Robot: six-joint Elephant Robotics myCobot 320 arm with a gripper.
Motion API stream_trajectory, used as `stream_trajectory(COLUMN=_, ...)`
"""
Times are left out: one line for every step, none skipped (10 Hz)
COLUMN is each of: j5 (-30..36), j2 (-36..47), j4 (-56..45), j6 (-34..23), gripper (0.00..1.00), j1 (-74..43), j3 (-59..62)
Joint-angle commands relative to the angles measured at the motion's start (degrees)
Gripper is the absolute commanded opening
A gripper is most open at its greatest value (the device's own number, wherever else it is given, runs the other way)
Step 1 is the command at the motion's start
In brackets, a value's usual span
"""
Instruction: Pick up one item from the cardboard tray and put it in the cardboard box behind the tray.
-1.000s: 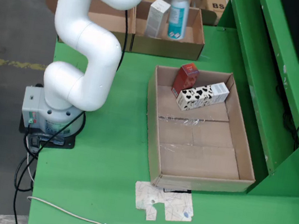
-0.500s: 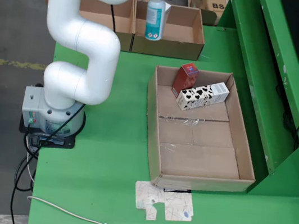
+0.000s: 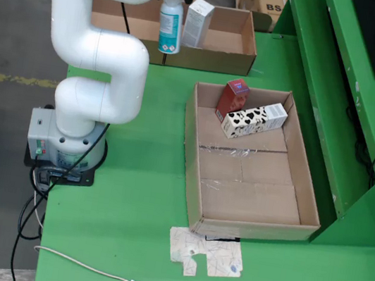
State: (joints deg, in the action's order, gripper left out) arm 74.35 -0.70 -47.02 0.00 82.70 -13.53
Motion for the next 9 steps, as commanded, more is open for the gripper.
stream_trajectory(j5=-0.8, j2=2.9, j4=3.4, j6=3.6, gripper=0.00, j1=26.7, j3=-17.3)
stream_trajectory(j5=-0.8, j2=2.9, j4=3.4, j6=3.6, gripper=0.00, j1=26.7, j3=-17.3)
stream_trajectory(j5=-0.9, j2=3.0, j4=4.3, j6=4.7, gripper=0.00, j1=29.2, j3=-18.9)
stream_trajectory(j5=-1.0, j2=2.5, j4=4.9, j6=5.3, gripper=0.00, j1=31.3, j3=-19.8)
stream_trajectory(j5=-1.2, j2=3.4, j4=5.5, j6=6.2, gripper=0.00, j1=33.0, j3=-22.0)
stream_trajectory(j5=-1.5, j2=3.4, j4=6.1, j6=6.7, gripper=0.00, j1=34.3, j3=-22.8)
stream_trajectory(j5=-0.2, j2=-3.4, j4=7.3, j6=3.7, gripper=0.00, j1=32.2, j3=-16.7)
stream_trajectory(j5=1.3, j2=-13.5, j4=4.5, j6=-0.4, gripper=0.00, j1=28.3, j3=-3.3)
stream_trajectory(j5=1.3, j2=-13.5, j4=4.5, j6=-0.4, gripper=0.00, j1=28.3, j3=-3.3)
